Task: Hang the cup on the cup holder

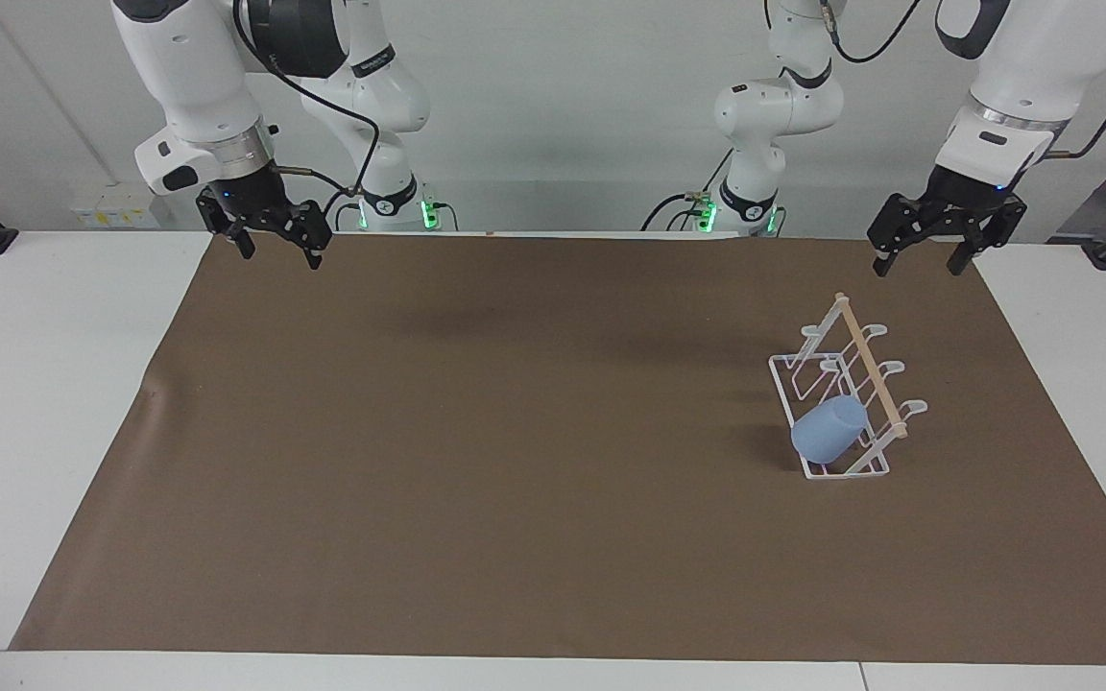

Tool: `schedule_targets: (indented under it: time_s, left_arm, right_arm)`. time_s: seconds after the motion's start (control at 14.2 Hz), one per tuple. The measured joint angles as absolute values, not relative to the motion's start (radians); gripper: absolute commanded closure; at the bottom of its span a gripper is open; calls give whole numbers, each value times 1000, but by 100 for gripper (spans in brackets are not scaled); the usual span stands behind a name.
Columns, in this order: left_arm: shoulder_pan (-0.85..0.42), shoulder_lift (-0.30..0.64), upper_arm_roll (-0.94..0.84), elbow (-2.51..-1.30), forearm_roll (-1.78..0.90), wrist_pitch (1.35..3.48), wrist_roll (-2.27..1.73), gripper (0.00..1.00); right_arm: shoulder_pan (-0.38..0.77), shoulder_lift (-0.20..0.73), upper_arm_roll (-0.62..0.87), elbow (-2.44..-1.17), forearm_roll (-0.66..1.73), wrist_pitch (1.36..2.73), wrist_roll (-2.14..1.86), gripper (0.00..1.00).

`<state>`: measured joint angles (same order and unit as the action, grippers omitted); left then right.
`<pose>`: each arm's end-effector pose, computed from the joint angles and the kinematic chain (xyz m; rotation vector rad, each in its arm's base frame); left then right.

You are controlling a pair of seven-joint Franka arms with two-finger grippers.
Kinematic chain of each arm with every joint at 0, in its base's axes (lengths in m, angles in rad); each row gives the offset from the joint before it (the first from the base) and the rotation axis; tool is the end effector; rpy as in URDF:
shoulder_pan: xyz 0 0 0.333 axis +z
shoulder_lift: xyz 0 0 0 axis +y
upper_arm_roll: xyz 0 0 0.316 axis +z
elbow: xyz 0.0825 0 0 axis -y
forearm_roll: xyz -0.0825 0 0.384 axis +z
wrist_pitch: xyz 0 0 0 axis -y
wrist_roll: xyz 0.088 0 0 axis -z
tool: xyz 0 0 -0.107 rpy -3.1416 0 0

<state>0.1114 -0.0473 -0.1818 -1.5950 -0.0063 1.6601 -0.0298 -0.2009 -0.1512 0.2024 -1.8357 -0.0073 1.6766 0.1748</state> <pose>0.5476 -0.0418 0.6470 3.1327 -0.0637 0.1750 0.5128 0.0066 0.5869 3.0914 -0.2710 -0.0119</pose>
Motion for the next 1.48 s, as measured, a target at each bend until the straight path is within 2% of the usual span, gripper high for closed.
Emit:
schedule_targets:
  time_s: [0.49, 0.77, 1.48]
  left_arm:
    - [118, -63, -189, -1605, -9, 1629, -21, 0]
    - [134, -85, -183, -1656, -9, 1590, -18, 0]
    - [151, -93, -184, -1660, -10, 1586, -5, 0]
  right_arm:
    - [-201, -151, 203, -1836, -7, 1677, 175, 0]
    - [-201, -151, 203, -1836, -7, 1677, 175, 0]
    - [-199, -151, 204, -1835, -7, 1677, 175, 0]
